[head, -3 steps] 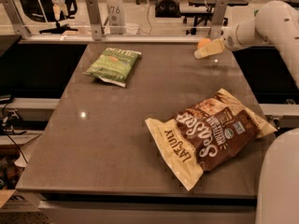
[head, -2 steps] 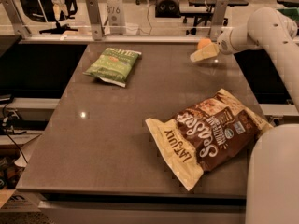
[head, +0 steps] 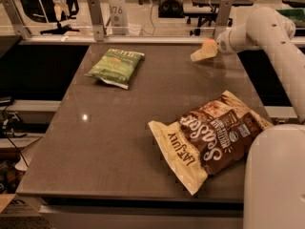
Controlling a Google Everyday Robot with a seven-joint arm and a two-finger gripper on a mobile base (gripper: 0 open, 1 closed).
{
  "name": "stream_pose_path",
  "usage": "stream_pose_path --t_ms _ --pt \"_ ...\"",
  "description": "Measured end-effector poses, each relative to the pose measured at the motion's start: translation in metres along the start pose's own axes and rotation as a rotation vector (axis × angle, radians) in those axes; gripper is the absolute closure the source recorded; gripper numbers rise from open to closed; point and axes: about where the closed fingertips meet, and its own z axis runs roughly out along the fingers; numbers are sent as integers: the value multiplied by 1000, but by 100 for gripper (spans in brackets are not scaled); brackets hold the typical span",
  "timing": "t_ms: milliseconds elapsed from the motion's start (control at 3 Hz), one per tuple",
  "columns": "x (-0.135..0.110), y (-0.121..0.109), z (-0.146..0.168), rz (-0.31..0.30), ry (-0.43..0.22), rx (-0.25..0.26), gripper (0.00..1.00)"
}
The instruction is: Move orange near green jalapeno chip bag
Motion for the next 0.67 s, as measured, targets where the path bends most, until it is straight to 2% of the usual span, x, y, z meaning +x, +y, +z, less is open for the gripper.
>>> stream_pose_path --t_ms 667 --pt "-6 6 5 -12 12 -10 60"
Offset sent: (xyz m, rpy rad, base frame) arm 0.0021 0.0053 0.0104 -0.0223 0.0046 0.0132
